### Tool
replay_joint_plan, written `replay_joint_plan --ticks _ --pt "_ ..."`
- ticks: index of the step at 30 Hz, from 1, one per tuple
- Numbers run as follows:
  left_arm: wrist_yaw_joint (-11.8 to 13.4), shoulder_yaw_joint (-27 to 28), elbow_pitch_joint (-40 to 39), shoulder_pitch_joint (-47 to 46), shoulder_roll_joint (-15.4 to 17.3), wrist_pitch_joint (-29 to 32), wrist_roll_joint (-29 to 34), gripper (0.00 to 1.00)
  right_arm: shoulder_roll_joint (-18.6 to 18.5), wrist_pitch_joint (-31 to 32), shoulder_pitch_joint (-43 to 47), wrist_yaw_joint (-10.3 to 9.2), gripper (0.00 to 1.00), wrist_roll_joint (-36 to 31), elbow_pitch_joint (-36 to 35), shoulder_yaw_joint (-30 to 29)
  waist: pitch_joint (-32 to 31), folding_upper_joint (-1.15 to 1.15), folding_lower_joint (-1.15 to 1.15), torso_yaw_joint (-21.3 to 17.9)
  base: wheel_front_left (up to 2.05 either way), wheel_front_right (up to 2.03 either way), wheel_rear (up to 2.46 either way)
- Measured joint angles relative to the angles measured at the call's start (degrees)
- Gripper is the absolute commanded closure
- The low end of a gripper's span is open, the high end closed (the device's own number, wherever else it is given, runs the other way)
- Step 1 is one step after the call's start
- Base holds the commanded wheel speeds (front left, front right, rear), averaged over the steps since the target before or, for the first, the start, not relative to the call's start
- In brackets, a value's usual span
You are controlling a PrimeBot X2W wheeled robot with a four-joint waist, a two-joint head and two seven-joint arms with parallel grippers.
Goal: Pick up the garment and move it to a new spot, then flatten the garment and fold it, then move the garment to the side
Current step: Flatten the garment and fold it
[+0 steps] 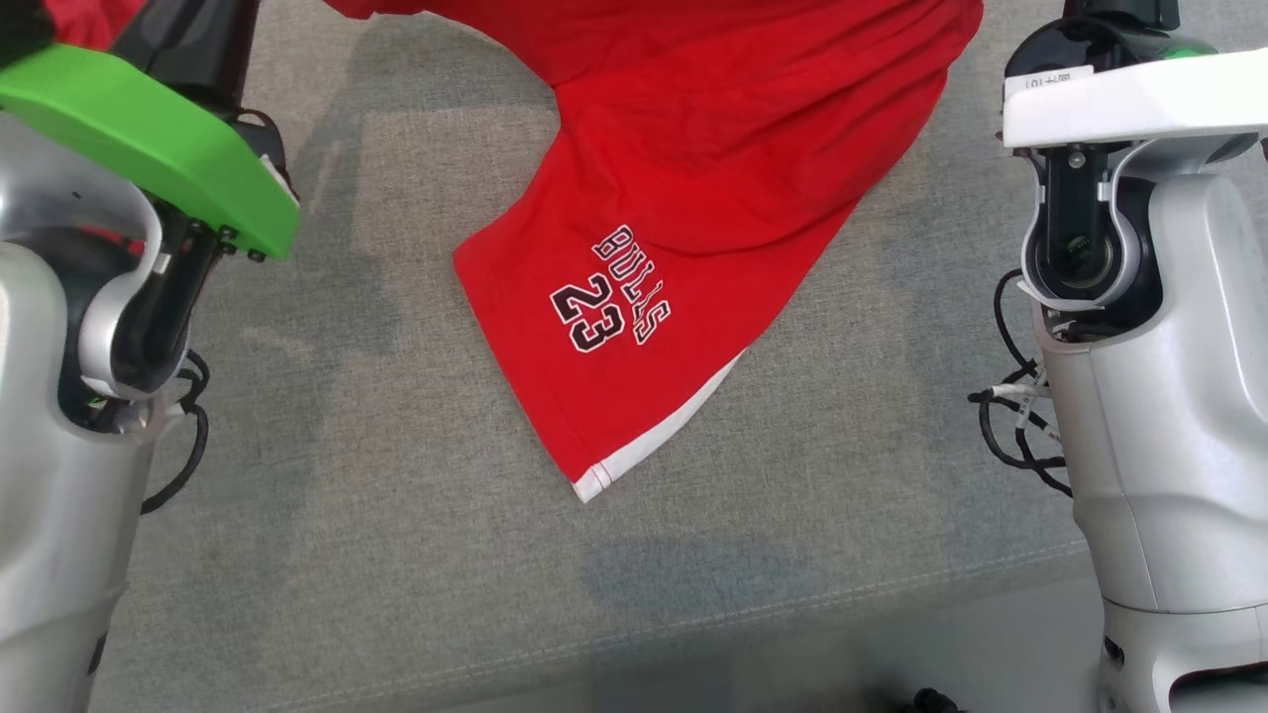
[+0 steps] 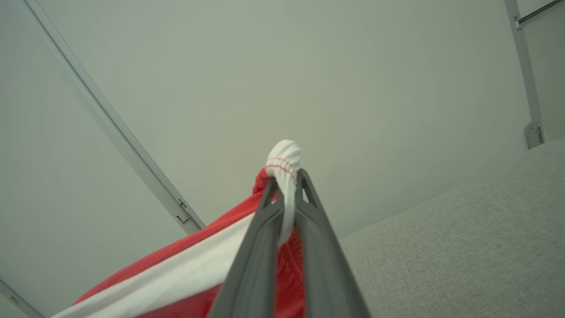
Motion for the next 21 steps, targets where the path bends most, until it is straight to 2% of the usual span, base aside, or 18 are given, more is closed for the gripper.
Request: replay_joint_plan --ticks 7,13,17,21 --pt "-1.7 -0.5 4.6 -3.6 -1.9 -2.6 0.0 1.00 0.1 0.0 -2.2 0.01 1.00 3.4 3.0 -1.4 -1.2 0.00 0.00 0.4 0.00 0.00 0.00" --pt "-2.9 0.7 8.7 -9.6 -2.0 -5.4 0.7 1.00 0.1 -0.1 -8.3 0.00 1.00 8.5 6.1 1.0 -2.7 0.00 -0.01 2.3 0.00 0.00 0.00" --pt "-3.5 0.9 12.3 -12.5 -2.2 -7.0 1.3 1.00 0.0 -0.3 -12.8 0.00 1.00 12.8 10.3 2.6 -4.2 0.00 0.00 3.5 0.00 0.00 0.00" --pt "-4.0 0.1 16.1 -14.6 -4.4 -9.2 2.4 1.00 -0.3 -0.4 -16.2 -0.05 1.00 15.1 16.2 3.1 -5.4 0.00 0.00 5.0 0.00 0.00 0.00"
